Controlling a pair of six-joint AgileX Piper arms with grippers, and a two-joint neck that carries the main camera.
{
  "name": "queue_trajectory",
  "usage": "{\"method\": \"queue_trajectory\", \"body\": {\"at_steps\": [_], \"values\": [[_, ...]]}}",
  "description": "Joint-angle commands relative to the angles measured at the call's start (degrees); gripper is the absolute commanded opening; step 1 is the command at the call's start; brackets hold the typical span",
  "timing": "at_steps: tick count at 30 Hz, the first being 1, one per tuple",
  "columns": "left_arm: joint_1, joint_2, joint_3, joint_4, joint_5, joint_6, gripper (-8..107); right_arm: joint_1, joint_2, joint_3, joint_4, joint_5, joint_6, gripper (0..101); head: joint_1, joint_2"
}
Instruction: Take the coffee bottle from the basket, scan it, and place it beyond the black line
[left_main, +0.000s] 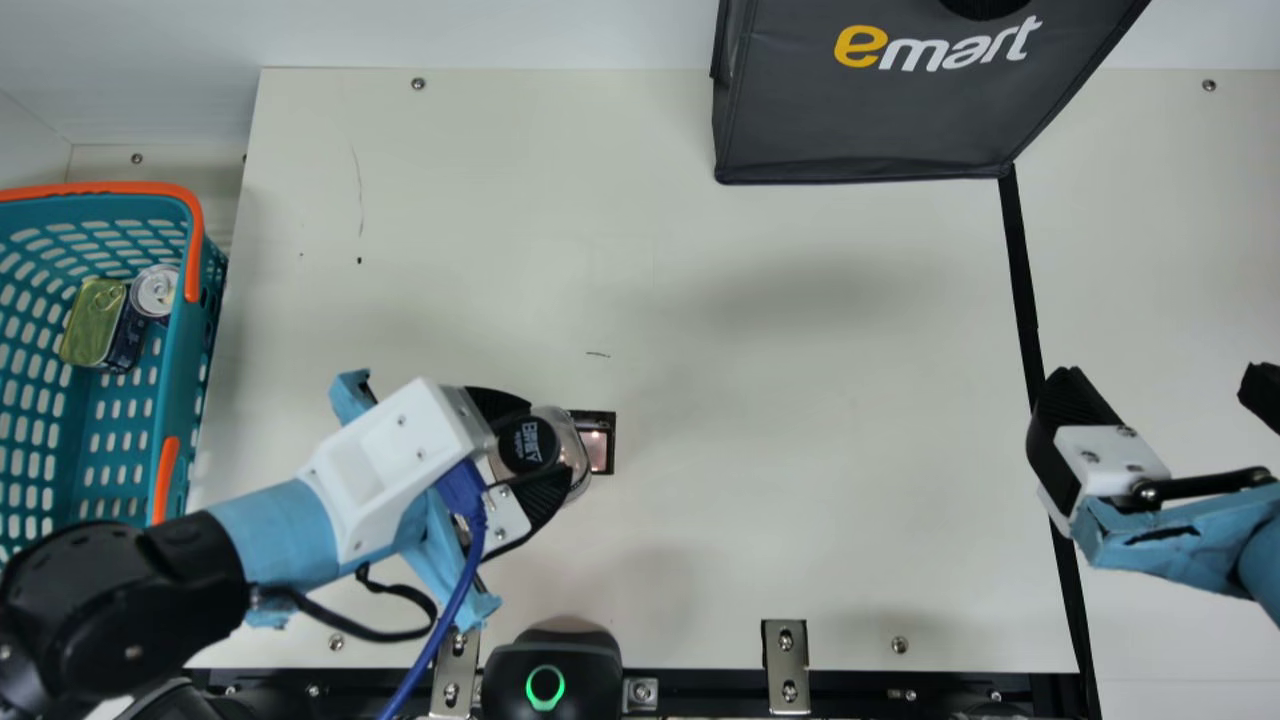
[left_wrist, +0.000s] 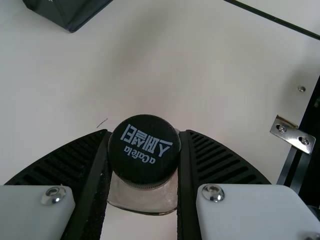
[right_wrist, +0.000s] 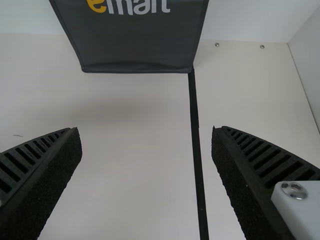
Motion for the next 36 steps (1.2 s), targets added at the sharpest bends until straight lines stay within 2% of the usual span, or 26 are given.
{"method": "queue_trajectory", "body": {"at_steps": [1, 9, 16, 22, 36], "values": [[5.37, 0.47, -0.32, -6.72, 2.11, 11.06, 10, 0.0, 0.0, 0.0, 0.0, 0.0, 0.0, 91, -1.57, 0.09], [15.96, 4.13, -2.45, -15.65, 6.95, 23.86, 10, 0.0, 0.0, 0.0, 0.0, 0.0, 0.0, 91, -1.57, 0.09], [19.88, 6.78, -4.42, -19.69, 8.5, 29.11, 10, 0.0, 0.0, 0.0, 0.0, 0.0, 0.0, 91, -1.57, 0.09], [19.2, 8.19, -6.1, -20.9, 7.5, 29.33, 10, 0.0, 0.0, 0.0, 0.0, 0.0, 0.0, 91, -1.57, 0.09], [12.89, 13.27, -12.11, -21.07, 2.86, 27.4, 10, 0.0, 0.0, 0.0, 0.0, 0.0, 0.0, 91, -1.57, 0.09]]}}
